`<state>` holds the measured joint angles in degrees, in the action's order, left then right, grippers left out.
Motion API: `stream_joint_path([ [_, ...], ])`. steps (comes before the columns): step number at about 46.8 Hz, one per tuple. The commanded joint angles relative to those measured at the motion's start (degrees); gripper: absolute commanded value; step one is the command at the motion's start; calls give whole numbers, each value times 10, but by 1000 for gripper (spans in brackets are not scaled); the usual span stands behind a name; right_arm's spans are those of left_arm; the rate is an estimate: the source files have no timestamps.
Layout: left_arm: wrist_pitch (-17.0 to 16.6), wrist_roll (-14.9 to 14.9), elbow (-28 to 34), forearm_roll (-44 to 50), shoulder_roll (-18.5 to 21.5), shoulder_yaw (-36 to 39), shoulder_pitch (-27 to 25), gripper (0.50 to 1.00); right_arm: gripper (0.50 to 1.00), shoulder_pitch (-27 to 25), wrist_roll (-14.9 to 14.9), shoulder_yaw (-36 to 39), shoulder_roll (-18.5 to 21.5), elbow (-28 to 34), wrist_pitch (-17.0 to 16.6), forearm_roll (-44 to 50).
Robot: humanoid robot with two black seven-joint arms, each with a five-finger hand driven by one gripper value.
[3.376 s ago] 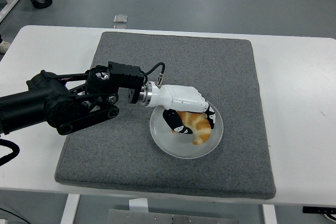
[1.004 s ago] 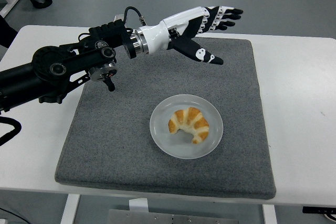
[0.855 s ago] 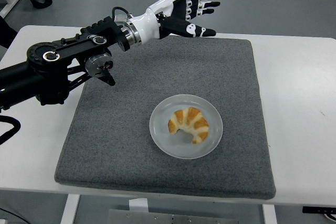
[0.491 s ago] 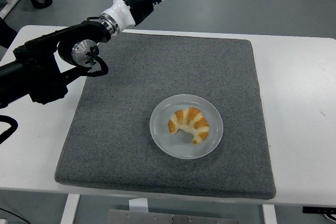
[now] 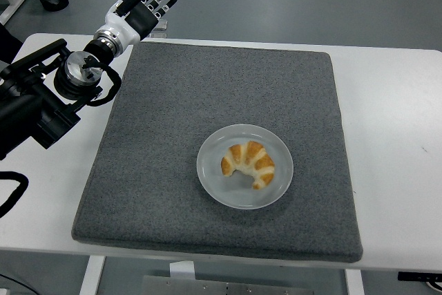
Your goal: Place the bread on the plate
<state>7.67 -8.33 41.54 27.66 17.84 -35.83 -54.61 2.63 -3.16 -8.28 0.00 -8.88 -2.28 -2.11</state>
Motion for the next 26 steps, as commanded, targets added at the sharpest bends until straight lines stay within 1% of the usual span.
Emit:
stream_joint_path([
  [1,3,5,0,3,0,-19,12,992,930,0,0,0,0,0,0,0],
  [6,6,5,-4,8,-1,-28,24,992,932,0,0,0,0,0,0,0],
  [12,7,5,-9,6,-20,-28,37,992,930,0,0,0,0,0,0,0],
  [20,9,3,-26,2,-22,-28,40,992,930,0,0,0,0,0,0,0],
  [26,24,-2,-37,-2,-25,-28,40,992,932,0,0,0,0,0,0,0],
])
